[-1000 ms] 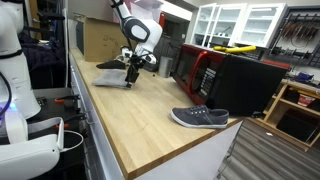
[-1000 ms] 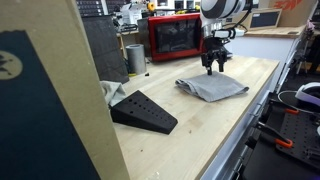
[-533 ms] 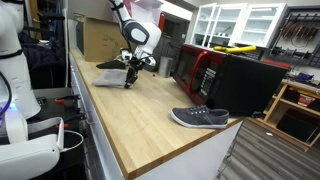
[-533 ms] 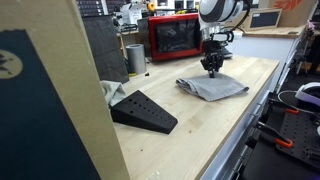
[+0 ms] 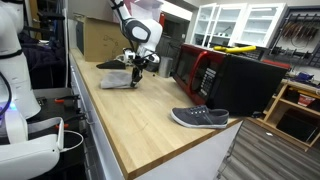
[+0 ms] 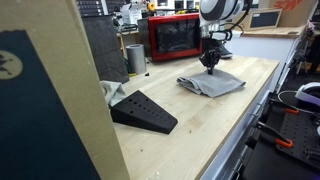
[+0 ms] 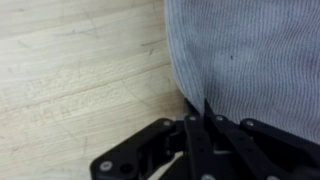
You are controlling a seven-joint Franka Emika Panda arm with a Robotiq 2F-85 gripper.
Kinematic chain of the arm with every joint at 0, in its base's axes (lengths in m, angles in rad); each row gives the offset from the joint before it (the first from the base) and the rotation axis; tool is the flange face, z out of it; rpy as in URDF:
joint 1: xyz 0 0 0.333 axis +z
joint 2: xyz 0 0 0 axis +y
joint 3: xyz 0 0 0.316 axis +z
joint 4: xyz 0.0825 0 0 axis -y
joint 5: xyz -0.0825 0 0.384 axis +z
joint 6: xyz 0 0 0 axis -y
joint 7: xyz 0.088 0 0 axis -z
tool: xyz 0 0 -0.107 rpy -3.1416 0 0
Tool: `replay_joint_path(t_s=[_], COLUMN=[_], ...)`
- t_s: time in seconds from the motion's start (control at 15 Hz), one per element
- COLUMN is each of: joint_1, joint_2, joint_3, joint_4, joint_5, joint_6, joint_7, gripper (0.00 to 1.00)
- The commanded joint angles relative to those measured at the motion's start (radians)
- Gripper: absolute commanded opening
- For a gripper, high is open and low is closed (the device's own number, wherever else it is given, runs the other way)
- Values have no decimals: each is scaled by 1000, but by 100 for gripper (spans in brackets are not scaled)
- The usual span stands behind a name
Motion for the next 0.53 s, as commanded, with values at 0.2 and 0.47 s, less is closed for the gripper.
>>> replay_joint_path(t_s=[0.2, 0.47], joint_1=[-22, -30], joint_2=[-1, -4], joint_3=[-38, -50], joint_4=[48, 53], joint_5=[-79, -82], joint_6=[73, 109], joint_7=[18, 45], gripper=[2, 2])
